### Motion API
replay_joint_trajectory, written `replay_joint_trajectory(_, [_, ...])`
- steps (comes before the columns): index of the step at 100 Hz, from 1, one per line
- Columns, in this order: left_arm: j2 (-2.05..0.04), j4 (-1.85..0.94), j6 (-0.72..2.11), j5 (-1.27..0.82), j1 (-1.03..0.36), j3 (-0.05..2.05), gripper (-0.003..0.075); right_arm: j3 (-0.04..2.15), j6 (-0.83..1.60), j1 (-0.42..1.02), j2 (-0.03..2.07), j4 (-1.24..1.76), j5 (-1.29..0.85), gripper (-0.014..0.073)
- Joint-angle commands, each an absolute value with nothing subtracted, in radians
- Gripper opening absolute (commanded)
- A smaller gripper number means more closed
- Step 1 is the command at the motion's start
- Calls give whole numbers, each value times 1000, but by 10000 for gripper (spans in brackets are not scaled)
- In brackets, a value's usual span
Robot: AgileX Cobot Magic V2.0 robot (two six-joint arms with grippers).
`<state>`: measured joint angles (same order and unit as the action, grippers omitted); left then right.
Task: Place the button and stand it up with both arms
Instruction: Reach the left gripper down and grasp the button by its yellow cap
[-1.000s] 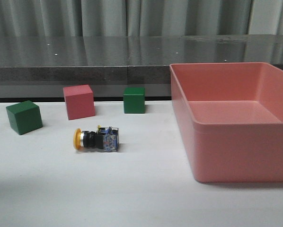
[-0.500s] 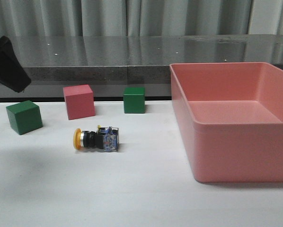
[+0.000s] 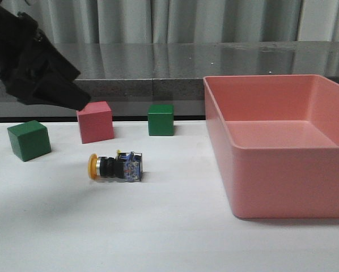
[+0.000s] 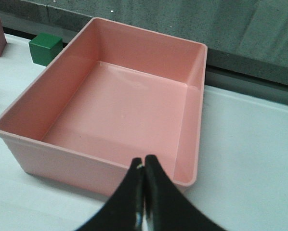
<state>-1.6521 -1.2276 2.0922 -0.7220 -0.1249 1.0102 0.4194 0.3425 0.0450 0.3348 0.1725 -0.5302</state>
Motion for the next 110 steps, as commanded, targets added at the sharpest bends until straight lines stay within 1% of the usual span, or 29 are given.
replay_joint_trajectory(1, [-1665, -1423, 2220, -809, -113, 1041, 537, 445, 342, 36, 340, 170, -448, -61])
replay_joint_trajectory(24, [-1810, -1423, 2272, -947, -110, 1041, 537, 444, 342, 36, 340, 170, -442, -61])
replay_joint_trajectory(36, [-1885, -1454, 2304, -976, -110, 1041, 537, 444, 342, 36, 340, 170, -440, -61])
replay_joint_trajectory(65, [-1974, -1543, 2453, -990, -108, 1041, 537, 424, 342, 36, 340, 170, -412, -61])
replay_joint_trajectory(96, [-2044, -1542, 2458, -969, -101, 1041, 533, 424, 342, 36, 340, 170, -403, -61])
replay_joint_trajectory(103, [-2059, -1542, 2458, -962, -101, 1041, 519, 424, 342, 36, 340, 170, -403, -61])
replay_joint_trajectory(110, [-2066, -1540, 2458, -958, -101, 1041, 470, 424, 342, 36, 340, 170, -403, -61])
